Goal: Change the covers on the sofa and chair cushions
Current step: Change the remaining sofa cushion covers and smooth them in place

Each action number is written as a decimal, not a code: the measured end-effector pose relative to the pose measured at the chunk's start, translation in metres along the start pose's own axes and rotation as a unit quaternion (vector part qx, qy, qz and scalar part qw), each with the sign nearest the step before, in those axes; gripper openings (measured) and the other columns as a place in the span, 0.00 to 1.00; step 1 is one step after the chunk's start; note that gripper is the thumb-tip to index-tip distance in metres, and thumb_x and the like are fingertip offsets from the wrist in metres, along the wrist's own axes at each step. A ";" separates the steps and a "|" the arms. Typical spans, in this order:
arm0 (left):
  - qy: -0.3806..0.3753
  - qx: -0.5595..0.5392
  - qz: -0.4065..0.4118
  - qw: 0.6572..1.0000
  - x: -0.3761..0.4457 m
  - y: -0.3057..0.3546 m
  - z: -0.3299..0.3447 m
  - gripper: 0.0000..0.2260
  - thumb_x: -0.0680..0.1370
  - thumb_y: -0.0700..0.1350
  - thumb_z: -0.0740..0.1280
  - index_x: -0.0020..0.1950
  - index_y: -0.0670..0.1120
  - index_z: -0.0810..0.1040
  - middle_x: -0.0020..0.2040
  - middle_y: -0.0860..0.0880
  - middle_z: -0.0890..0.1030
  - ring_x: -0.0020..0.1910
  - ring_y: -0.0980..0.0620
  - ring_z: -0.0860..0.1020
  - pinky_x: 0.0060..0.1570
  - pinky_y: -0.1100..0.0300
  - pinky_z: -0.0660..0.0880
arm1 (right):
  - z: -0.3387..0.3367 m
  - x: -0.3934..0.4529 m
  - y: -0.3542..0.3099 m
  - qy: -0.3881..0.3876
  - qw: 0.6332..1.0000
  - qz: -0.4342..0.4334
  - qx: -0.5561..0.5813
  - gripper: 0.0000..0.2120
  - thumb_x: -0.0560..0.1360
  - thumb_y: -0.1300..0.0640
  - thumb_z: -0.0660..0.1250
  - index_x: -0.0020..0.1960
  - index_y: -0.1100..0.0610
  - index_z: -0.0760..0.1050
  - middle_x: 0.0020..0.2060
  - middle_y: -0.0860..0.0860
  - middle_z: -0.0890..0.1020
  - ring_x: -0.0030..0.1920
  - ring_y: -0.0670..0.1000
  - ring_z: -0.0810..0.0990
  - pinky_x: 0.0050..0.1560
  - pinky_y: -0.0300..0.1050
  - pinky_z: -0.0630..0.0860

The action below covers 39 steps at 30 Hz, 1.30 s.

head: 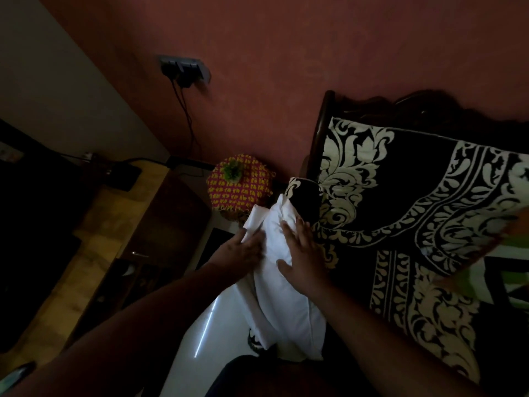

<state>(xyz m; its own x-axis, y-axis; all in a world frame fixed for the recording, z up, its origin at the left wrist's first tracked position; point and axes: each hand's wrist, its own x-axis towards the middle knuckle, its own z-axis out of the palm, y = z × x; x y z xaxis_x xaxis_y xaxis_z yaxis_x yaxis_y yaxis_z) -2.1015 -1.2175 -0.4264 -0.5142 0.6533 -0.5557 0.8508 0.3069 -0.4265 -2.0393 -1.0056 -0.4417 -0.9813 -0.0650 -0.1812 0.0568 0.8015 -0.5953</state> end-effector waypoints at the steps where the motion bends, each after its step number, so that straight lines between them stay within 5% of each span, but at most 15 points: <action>1: -0.015 0.003 0.017 1.000 0.000 -0.001 0.001 0.15 0.80 0.51 0.65 0.65 0.51 0.81 0.71 0.48 0.77 0.79 0.42 0.61 0.72 0.37 0.62 | -0.001 0.000 -0.001 -0.002 1.000 0.000 -0.007 0.45 0.75 0.47 0.69 0.83 0.44 0.45 0.82 0.50 0.40 0.81 0.53 0.38 0.75 0.62 0.58; 5: -0.002 0.015 0.072 0.997 0.000 -0.015 -0.015 0.13 0.81 0.49 0.62 0.61 0.49 0.82 0.64 0.51 0.80 0.75 0.41 0.66 0.73 0.36 0.58 | 0.003 -0.001 -0.009 -0.016 0.997 -0.020 -0.066 0.44 0.76 0.46 0.67 0.83 0.46 0.44 0.81 0.48 0.38 0.81 0.51 0.36 0.76 0.64 0.53; 8: 0.100 0.006 0.112 0.989 -0.006 -0.034 -0.027 0.13 0.74 0.53 0.64 0.52 0.52 0.85 0.55 0.52 0.83 0.62 0.45 0.76 0.64 0.40 0.68 | 0.009 -0.002 -0.016 -0.043 0.993 -0.033 -0.100 0.42 0.77 0.50 0.65 0.82 0.46 0.42 0.81 0.45 0.37 0.80 0.47 0.33 0.77 0.65 0.48; 12: 0.244 -0.020 0.160 0.956 -0.011 -0.057 -0.036 0.22 0.72 0.61 0.54 0.49 0.53 0.84 0.53 0.53 0.83 0.54 0.45 0.77 0.54 0.47 0.67 | 0.029 0.001 -0.018 -0.062 0.983 -0.092 -0.146 0.40 0.77 0.48 0.61 0.82 0.44 0.42 0.82 0.45 0.44 0.80 0.47 0.35 0.76 0.71 0.47; 14: 0.225 -0.031 0.154 0.962 -0.014 -0.065 -0.035 0.23 0.73 0.65 0.55 0.51 0.55 0.84 0.51 0.54 0.84 0.54 0.45 0.77 0.52 0.49 0.63 | 0.037 0.007 -0.022 -0.065 0.972 -0.132 -0.182 0.36 0.76 0.44 0.55 0.82 0.45 0.48 0.82 0.48 0.53 0.81 0.49 0.44 0.73 0.73 0.53; 18: 0.061 -0.071 0.083 0.992 -0.023 -0.096 -0.017 0.23 0.73 0.68 0.65 0.60 0.55 0.80 0.58 0.55 0.81 0.63 0.45 0.73 0.58 0.48 0.63 | 0.030 0.006 -0.029 -0.079 0.950 -0.173 -0.247 0.42 0.63 0.49 0.76 0.75 0.47 0.67 0.75 0.49 0.70 0.77 0.53 0.65 0.64 0.74 0.68; 20: 0.004 -0.070 0.068 0.995 -0.026 -0.105 -0.017 0.24 0.75 0.68 0.64 0.64 0.55 0.78 0.63 0.55 0.78 0.68 0.46 0.68 0.63 0.46 0.61 | 0.027 0.000 -0.032 -0.069 0.945 -0.194 -0.255 0.41 0.61 0.51 0.78 0.74 0.48 0.71 0.74 0.49 0.72 0.76 0.53 0.67 0.64 0.74 0.69; 25: 0.211 -0.152 0.183 0.948 -0.010 -0.084 -0.035 0.18 0.75 0.64 0.67 0.57 0.54 0.81 0.56 0.55 0.82 0.63 0.47 0.72 0.56 0.50 0.59 | 0.038 -0.002 -0.048 -0.074 0.936 -0.229 -0.257 0.26 0.79 0.53 0.59 0.76 0.54 0.68 0.77 0.54 0.67 0.79 0.56 0.58 0.75 0.67 0.58; 27: 0.206 -0.184 0.172 0.946 -0.011 -0.085 -0.035 0.19 0.75 0.66 0.64 0.56 0.54 0.80 0.55 0.54 0.83 0.62 0.47 0.72 0.55 0.51 0.58 | 0.036 0.009 -0.046 -0.052 0.930 -0.259 -0.256 0.25 0.78 0.54 0.54 0.72 0.58 0.73 0.71 0.56 0.75 0.75 0.55 0.64 0.77 0.62 0.57; 30: 0.160 -0.258 0.077 0.950 -0.016 -0.094 -0.019 0.28 0.74 0.71 0.55 0.59 0.54 0.80 0.60 0.52 0.80 0.63 0.47 0.71 0.59 0.51 0.61 | 0.008 0.030 -0.047 -0.071 0.917 -0.292 -0.263 0.26 0.79 0.55 0.50 0.75 0.58 0.69 0.77 0.55 0.67 0.79 0.54 0.59 0.77 0.63 0.57; 34: 0.161 -0.388 0.044 0.906 -0.019 -0.095 -0.002 0.27 0.74 0.66 0.56 0.53 0.47 0.82 0.53 0.46 0.81 0.55 0.42 0.77 0.55 0.51 0.70 | -0.025 0.030 -0.028 -0.136 0.934 -0.245 -0.220 0.20 0.82 0.49 0.62 0.74 0.43 0.70 0.79 0.44 0.62 0.81 0.51 0.52 0.77 0.64 0.50; 37: 0.148 -0.463 -0.017 0.874 -0.016 -0.093 0.001 0.23 0.74 0.65 0.60 0.50 0.47 0.81 0.48 0.46 0.81 0.49 0.44 0.79 0.46 0.56 0.70 | -0.029 -0.007 -0.022 0.013 0.967 -0.198 -0.157 0.14 0.78 0.43 0.65 0.61 0.41 0.81 0.65 0.43 0.78 0.71 0.53 0.69 0.68 0.59 0.66; 39: 0.138 -0.460 -0.052 0.875 -0.013 -0.090 -0.002 0.21 0.77 0.63 0.64 0.55 0.48 0.81 0.51 0.45 0.82 0.51 0.44 0.79 0.45 0.57 0.68 | -0.024 -0.037 -0.027 0.071 0.979 -0.104 -0.163 0.17 0.75 0.38 0.64 0.59 0.41 0.81 0.57 0.44 0.78 0.61 0.53 0.73 0.59 0.55 0.71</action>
<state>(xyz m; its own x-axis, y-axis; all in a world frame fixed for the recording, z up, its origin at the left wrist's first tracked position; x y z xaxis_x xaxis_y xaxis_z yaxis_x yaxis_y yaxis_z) -2.1710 -1.2527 -0.3794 -0.6564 0.6921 -0.3002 0.5928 0.7193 0.3621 -2.0085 -1.0107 -0.4005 -0.9825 -0.1818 0.0411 -0.1853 0.9285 -0.3220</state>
